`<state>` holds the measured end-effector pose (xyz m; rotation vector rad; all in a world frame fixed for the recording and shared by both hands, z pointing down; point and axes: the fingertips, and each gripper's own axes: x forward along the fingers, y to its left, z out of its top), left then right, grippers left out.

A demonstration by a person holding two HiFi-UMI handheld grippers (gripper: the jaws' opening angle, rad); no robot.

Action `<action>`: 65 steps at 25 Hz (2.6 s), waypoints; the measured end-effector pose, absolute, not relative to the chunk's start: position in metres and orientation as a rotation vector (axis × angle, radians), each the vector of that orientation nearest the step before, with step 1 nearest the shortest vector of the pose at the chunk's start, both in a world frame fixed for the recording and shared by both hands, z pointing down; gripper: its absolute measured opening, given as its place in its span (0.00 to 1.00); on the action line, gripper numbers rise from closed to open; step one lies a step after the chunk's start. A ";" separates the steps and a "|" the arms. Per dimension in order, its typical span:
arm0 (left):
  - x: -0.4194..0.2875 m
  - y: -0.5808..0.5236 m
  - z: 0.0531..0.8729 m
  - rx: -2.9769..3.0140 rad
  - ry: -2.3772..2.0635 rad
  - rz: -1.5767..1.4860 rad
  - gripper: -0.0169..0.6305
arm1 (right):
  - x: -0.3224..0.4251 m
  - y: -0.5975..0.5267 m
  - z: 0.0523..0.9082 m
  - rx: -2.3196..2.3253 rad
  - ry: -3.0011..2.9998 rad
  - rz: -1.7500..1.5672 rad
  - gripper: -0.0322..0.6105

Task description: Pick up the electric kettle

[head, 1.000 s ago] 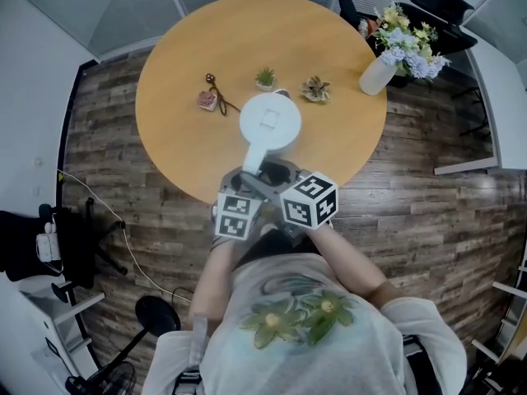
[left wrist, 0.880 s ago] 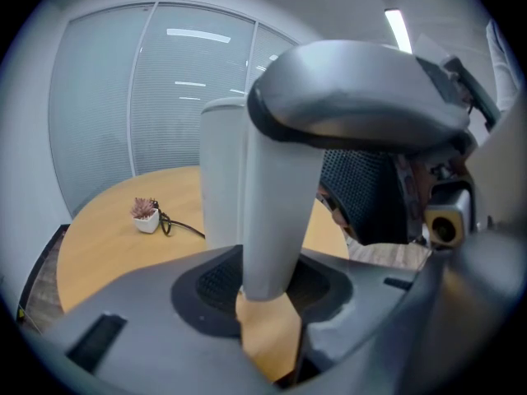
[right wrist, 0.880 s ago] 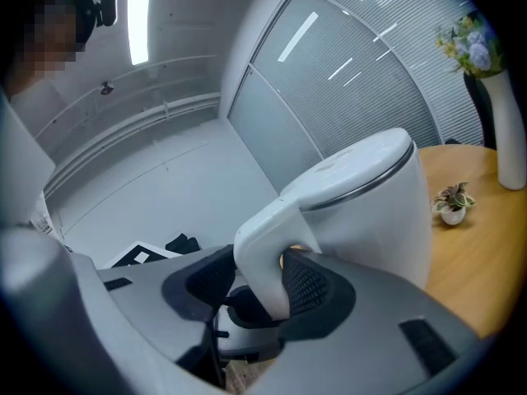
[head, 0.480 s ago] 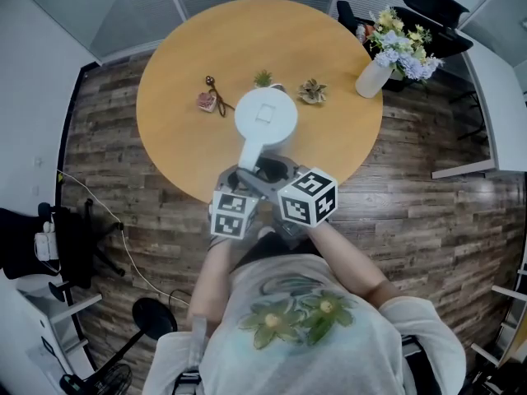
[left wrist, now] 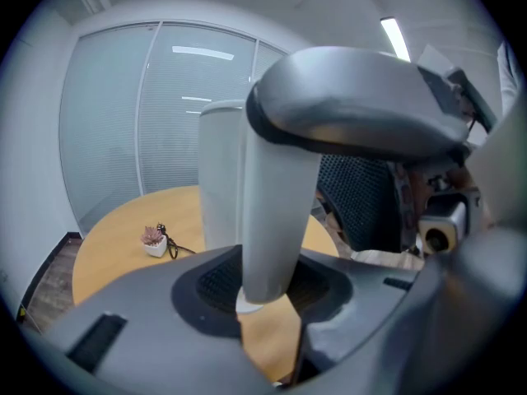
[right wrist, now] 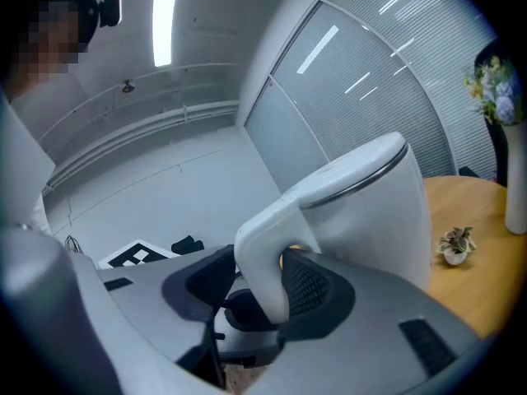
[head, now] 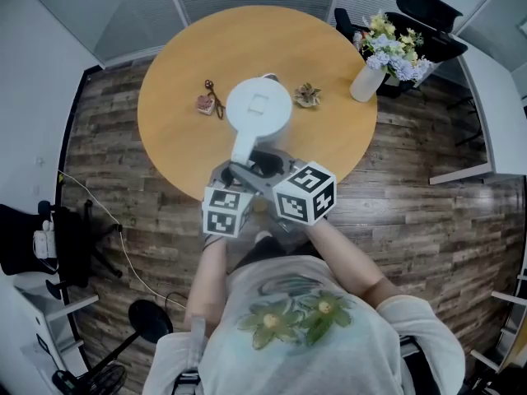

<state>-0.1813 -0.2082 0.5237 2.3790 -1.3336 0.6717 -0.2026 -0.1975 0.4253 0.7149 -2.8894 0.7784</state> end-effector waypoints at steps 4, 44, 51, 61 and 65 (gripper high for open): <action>-0.181 -0.208 0.500 2.397 -1.375 0.630 0.23 | -0.203 -0.191 0.409 0.699 -2.912 0.737 0.34; -0.148 -0.101 0.438 2.208 -1.724 0.513 0.22 | -0.161 -0.080 0.344 0.272 -3.013 0.619 0.34; -0.139 -0.081 0.435 2.173 -1.775 0.491 0.22 | -0.152 -0.059 0.342 0.199 -3.015 0.583 0.34; -0.127 -0.061 0.438 2.155 -1.794 0.490 0.21 | -0.140 -0.037 0.346 0.158 -3.014 0.562 0.34; -0.124 -0.057 0.438 2.158 -1.792 0.497 0.21 | -0.137 -0.034 0.345 0.160 -3.017 0.565 0.33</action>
